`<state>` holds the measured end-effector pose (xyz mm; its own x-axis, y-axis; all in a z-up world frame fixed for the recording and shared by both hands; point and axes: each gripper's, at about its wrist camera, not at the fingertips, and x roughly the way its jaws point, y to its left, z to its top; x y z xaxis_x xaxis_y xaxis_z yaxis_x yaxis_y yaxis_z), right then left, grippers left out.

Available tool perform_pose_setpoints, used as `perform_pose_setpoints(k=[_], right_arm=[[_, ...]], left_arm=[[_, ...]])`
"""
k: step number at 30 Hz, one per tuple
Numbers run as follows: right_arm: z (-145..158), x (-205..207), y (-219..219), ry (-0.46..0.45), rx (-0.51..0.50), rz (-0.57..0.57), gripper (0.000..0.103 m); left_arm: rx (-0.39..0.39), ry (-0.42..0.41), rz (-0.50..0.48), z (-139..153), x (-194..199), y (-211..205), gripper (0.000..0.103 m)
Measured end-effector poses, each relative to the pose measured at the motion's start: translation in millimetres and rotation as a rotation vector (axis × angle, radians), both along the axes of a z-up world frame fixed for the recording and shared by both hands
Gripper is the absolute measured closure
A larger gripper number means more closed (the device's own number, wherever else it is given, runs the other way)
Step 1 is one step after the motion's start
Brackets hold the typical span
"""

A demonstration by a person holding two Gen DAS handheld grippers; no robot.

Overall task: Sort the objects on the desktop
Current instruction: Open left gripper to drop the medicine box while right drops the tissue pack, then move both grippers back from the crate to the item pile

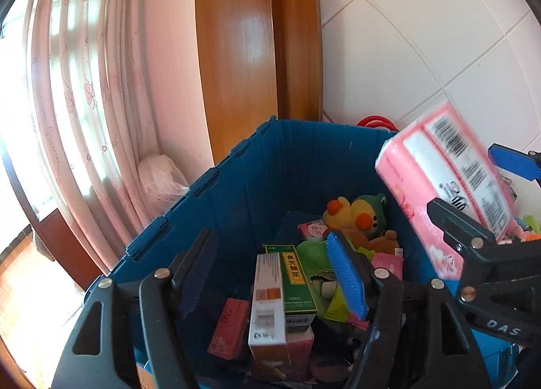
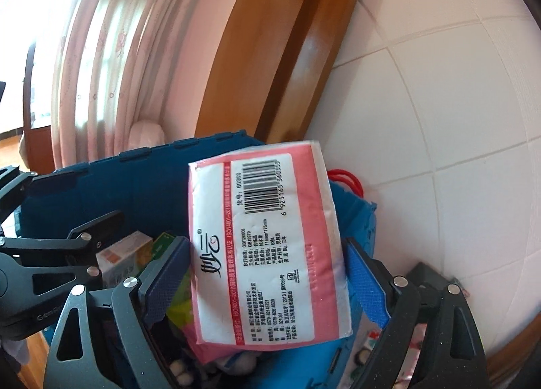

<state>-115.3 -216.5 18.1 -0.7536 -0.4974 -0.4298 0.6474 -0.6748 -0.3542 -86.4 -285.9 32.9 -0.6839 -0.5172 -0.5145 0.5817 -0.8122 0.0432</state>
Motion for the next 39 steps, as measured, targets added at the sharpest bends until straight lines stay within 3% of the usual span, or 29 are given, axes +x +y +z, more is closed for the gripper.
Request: perform_pose_setpoints(k=[2, 10, 22, 30, 39], right_arm=[[2, 4, 2, 0.043, 0.0, -0.015, 0.0], [7, 21, 24, 0.116, -0.013, -0.032, 0.0], [2, 41, 133, 0.2, -0.167, -0.138, 0.0], [-23, 29, 246, 0.158, -0.234, -0.309, 0.0], [-65, -3, 397, 0.125, -0.239, -0.559, 0.0]], left_arm=[[0.005, 0.013, 0.007, 2, 6, 1, 0.034], [0.01, 0.074, 0.001, 6, 31, 14, 0.033], [-0.003, 0.26, -0.033, 6, 62, 82, 0.033], [-0.038, 0.242, -0.159, 1, 38, 176, 0.033], [-0.027, 0.166, -0.369, -25, -29, 311, 0.033]])
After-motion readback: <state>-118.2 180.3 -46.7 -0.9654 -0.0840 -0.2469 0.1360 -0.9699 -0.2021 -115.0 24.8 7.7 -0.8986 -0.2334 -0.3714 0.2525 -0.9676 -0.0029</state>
